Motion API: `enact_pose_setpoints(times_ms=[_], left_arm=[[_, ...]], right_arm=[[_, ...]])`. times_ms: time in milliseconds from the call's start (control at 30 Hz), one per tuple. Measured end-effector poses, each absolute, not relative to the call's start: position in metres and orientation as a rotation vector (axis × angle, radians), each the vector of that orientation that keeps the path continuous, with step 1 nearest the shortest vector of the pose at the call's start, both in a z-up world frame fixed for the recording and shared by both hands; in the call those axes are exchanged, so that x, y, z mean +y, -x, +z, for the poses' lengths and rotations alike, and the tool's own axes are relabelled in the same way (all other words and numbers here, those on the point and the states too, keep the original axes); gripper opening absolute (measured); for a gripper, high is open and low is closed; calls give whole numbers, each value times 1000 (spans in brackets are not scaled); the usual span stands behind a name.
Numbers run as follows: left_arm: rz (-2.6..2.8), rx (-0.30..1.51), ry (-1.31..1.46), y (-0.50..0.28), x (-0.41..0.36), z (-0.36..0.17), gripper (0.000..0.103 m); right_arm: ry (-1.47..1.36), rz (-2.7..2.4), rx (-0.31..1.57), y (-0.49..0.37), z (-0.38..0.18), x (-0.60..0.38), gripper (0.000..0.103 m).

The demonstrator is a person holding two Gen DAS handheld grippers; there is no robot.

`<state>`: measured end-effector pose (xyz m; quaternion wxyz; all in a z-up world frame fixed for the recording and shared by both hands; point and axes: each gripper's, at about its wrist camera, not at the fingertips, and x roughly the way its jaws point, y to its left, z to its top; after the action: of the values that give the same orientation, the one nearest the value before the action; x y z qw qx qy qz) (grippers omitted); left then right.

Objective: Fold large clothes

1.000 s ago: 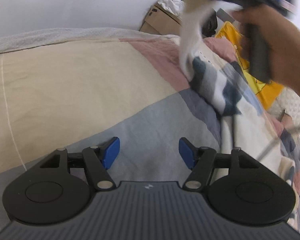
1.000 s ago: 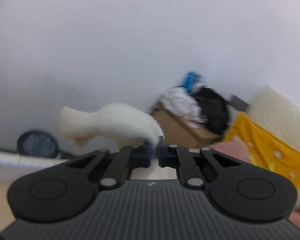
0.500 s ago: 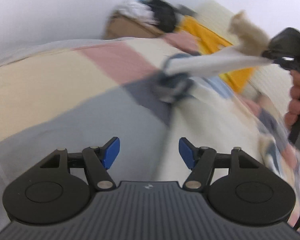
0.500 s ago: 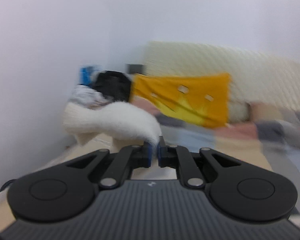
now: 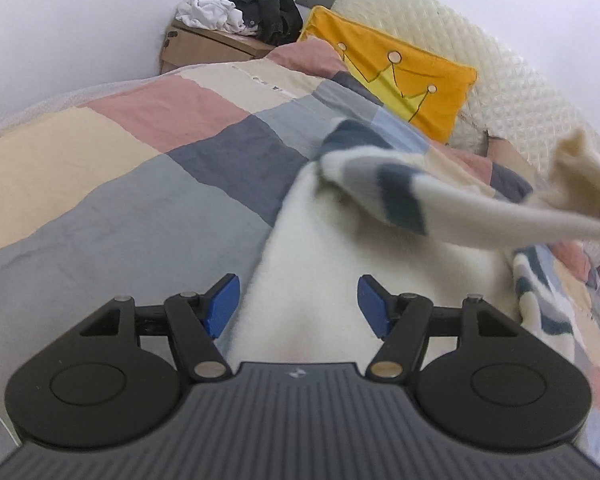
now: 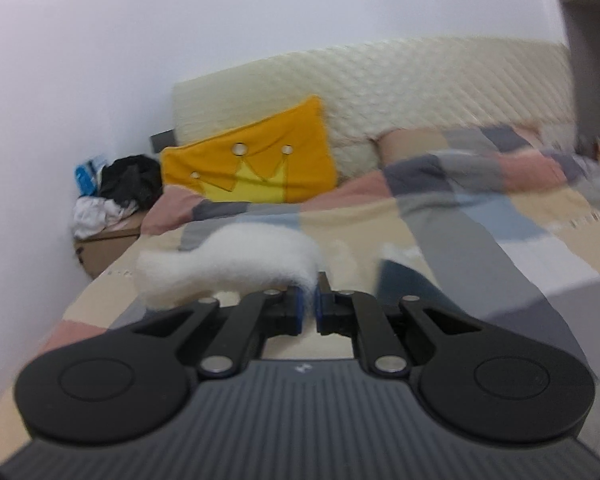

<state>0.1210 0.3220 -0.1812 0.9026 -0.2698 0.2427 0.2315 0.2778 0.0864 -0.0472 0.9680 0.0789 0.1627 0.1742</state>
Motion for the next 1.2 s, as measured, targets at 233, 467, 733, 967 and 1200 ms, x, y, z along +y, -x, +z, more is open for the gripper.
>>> enact_pose_setpoints(times_ms=[233, 467, 733, 967, 1200], left_arm=[[454, 545, 492, -133, 305, -185, 70], [420, 587, 503, -142, 296, -188, 70], [371, 559, 553, -143, 289, -179, 70], [354, 571, 559, -151, 282, -180, 70], [342, 581, 566, -157, 284, -185, 70]], right_arm=[[-355, 307, 550, -249, -98, 16, 9], [-393, 402, 742, -225, -148, 0, 9], [-320, 535, 772, -199, -144, -9, 53], [-203, 570, 634, -184, -126, -13, 68], [-61, 581, 557, -181, -128, 15, 79]])
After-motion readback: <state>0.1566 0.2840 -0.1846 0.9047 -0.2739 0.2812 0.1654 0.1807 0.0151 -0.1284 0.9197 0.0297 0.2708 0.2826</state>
